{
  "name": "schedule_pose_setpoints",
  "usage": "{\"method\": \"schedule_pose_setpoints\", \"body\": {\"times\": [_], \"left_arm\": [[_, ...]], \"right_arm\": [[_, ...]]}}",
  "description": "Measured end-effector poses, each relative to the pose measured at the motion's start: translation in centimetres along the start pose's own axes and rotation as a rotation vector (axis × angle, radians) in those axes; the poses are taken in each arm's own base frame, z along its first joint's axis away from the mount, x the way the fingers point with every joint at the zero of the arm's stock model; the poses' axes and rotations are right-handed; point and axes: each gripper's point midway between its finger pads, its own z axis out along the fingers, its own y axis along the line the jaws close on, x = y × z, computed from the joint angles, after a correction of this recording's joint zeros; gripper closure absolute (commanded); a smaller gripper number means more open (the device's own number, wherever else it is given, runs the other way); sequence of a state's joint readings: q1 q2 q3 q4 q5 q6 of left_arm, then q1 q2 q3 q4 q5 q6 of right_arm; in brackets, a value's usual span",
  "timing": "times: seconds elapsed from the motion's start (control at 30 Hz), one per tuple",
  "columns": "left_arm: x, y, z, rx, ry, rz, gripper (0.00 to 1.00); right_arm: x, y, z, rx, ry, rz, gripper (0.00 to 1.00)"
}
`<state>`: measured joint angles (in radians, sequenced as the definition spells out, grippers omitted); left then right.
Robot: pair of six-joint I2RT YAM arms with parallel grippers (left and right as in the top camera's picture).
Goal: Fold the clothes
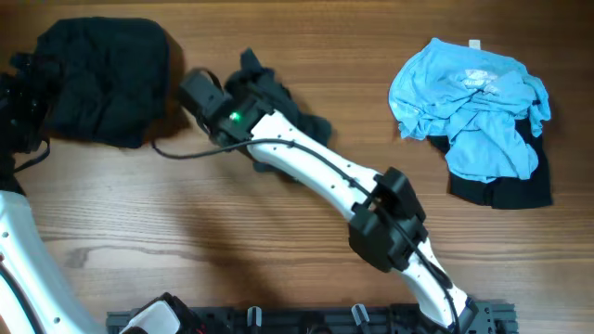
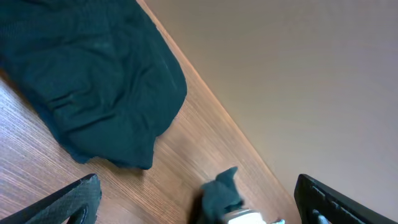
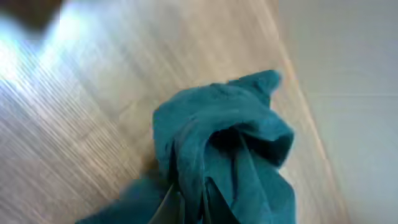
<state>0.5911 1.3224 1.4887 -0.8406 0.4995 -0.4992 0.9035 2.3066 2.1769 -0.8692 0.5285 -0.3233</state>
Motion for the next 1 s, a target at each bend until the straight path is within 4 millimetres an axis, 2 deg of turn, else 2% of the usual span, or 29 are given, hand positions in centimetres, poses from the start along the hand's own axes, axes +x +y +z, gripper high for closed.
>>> {"method": "schedule_pose_setpoints", "body": {"times": [0.1,0.2,0.27,0.4,0.5,0.53,0.57,0.6,0.83,1.0], "left_arm": [[0.0,0.0,0.0,-0.001,0.001,-0.001,0.00],[0.0,0.0,0.0,-0.001,0.001,-0.001,0.00],[0.0,0.0,0.0,-0.001,0.001,-0.001,0.00],[0.0,0.0,0.0,-0.001,0.001,-0.001,0.00],[0.1,0.1,0.0,-0.003,0.004,-0.002,0.00],[0.1,0.1,0.0,-0.004,0.006,-0.003,0.00],[0.2,0.1,0.0,-0.005,0.007,-0.004,0.00],[0.2,0.1,0.0,-0.005,0.007,-0.004,0.00],[0.5,0.3,0.0,-0.014,0.021,-0.004,0.00],[0.5,0.3,0.0,-0.013,0.021,0.013,0.00]], "right_arm": [[-0.3,-1.6,-1.2,-0.067,-0.008,0.115,0.89],[1.0,-1.8,-0.7,-0.194,0.024,0.235,0.90],[2.3,-1.5,-0.2,-0.350,0.058,0.348,0.91],[3.3,-2.0,0.1,-0.544,0.079,0.538,0.87],[3.3,-1.7,-0.3,-0.638,0.096,0.637,0.73],[3.0,-1.6,-0.6,-0.689,0.094,0.680,0.71],[2.8,-1.5,-0.8,-0.718,0.091,0.697,0.72],[2.4,-1.5,-1.2,-0.775,0.077,0.728,0.96],[2.6,-1.9,-1.3,-0.810,0.141,0.906,0.96],[4.1,-3.1,-0.6,-0.789,0.190,0.966,0.96]]}}
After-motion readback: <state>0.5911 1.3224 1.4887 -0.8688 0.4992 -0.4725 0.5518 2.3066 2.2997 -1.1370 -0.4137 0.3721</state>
